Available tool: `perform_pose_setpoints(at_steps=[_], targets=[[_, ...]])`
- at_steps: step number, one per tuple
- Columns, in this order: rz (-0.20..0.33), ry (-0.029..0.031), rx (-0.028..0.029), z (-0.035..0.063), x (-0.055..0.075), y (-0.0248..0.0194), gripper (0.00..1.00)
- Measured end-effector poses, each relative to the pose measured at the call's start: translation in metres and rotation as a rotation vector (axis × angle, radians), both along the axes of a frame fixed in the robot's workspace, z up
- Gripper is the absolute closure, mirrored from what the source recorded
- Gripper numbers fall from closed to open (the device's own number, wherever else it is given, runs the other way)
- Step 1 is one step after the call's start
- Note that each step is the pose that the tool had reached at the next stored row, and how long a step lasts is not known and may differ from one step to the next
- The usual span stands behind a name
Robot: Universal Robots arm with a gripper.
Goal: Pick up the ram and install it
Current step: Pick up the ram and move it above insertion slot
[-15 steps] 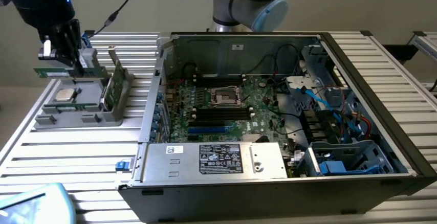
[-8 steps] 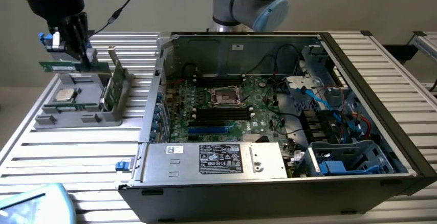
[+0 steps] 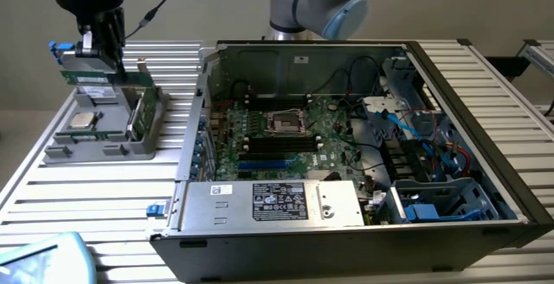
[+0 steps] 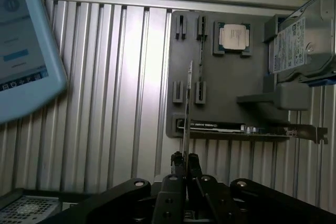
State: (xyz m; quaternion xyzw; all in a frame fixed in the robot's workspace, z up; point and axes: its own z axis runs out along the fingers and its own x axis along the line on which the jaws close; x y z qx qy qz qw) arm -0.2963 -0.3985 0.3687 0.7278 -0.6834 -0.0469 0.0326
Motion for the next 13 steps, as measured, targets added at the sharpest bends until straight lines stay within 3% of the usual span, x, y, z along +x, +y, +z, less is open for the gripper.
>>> perform_pose_setpoints(at_steps=[13], targets=[[0.008, 0.006, 0.0039, 0.0465, 0.035, -0.0038, 0.86]])
